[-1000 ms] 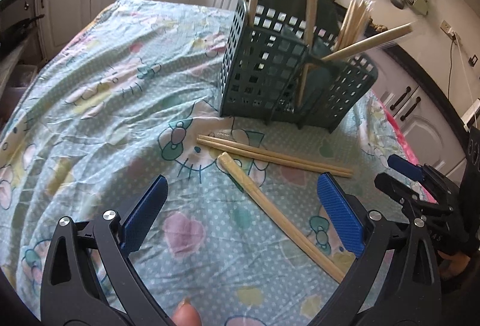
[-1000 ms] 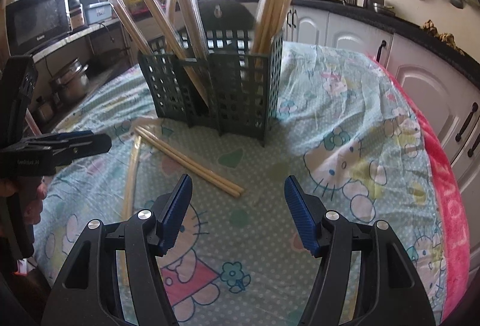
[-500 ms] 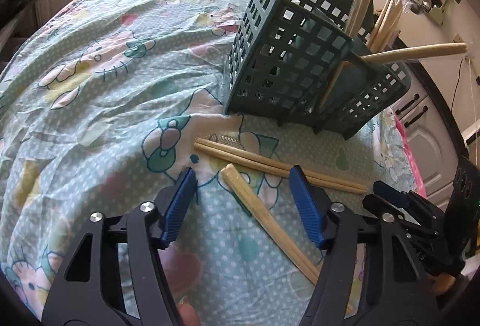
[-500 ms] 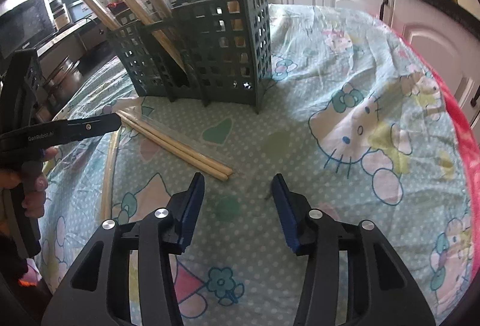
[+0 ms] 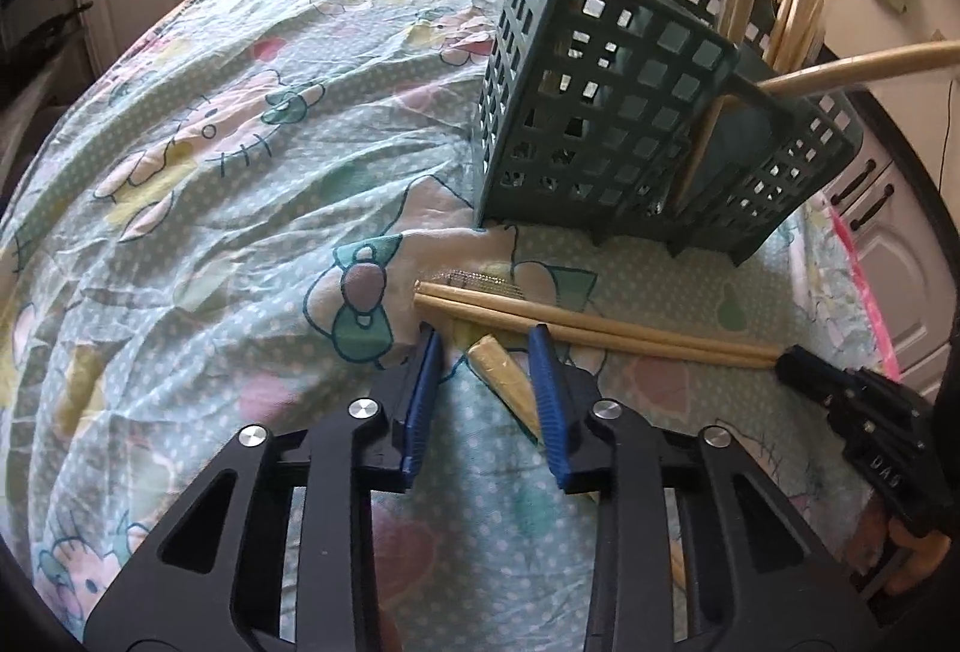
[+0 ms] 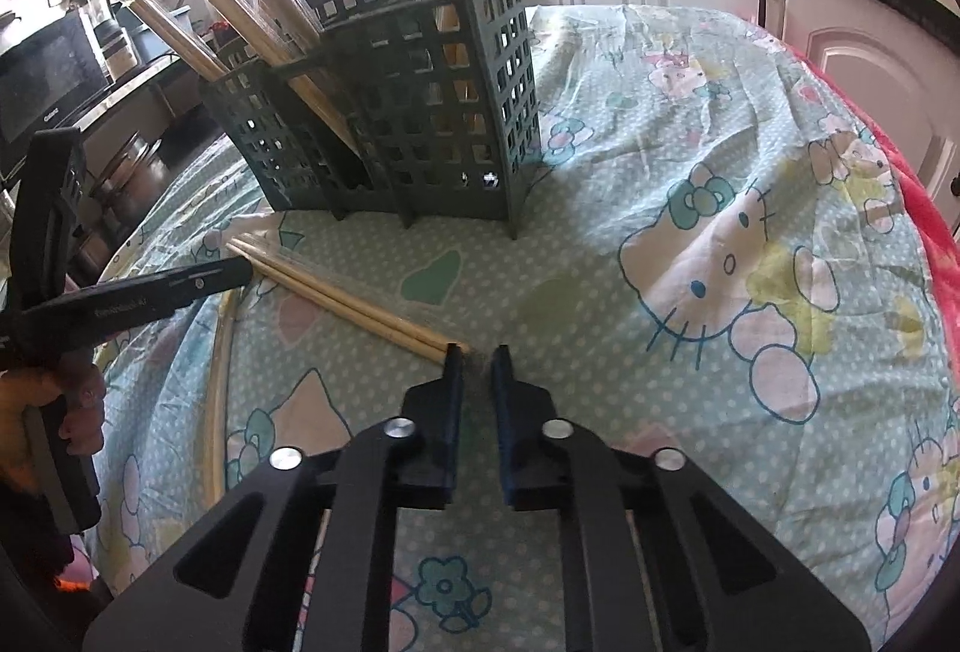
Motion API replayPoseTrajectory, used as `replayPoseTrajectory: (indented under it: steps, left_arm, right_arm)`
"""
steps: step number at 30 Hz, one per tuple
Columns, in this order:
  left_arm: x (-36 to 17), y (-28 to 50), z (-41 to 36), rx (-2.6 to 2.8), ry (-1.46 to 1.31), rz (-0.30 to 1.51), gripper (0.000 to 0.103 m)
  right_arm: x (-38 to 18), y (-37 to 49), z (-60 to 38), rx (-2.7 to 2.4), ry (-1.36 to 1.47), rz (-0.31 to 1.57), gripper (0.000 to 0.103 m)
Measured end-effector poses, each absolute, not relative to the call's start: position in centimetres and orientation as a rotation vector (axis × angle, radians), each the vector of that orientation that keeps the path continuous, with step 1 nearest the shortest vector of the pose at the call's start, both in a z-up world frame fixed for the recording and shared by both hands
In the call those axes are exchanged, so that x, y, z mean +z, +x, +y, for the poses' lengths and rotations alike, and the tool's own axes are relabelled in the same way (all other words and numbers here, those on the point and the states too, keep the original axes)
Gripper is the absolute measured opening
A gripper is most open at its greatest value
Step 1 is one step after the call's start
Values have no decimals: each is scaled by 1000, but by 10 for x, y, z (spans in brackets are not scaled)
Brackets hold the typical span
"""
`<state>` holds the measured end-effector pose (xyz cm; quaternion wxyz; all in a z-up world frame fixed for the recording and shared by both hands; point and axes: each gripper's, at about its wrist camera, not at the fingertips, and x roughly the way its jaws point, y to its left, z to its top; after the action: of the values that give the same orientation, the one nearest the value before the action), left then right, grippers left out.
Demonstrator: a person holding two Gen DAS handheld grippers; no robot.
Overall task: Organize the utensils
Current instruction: 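Close the right gripper on a chopstick while the left gripper closes on another, then lift both held chopsticks upright and carry them over the caddy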
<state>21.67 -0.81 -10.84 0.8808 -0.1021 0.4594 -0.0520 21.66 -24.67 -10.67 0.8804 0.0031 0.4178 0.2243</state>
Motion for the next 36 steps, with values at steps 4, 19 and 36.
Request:
replayPoseTrajectory:
  steps: [4,19,36]
  left_arm:
    - [-108,218,-7,-108,-212,969,14]
    - [-97,194,32,-218,-450,965,5]
    - [-6,161,22,-404,-482,757,3]
  right_arm:
    - [-92,209,-246,461,-5,802,5]
    - [-38,176,-239,495,-70,603,2]
    - [38,142,-220,613,-90,444,1]
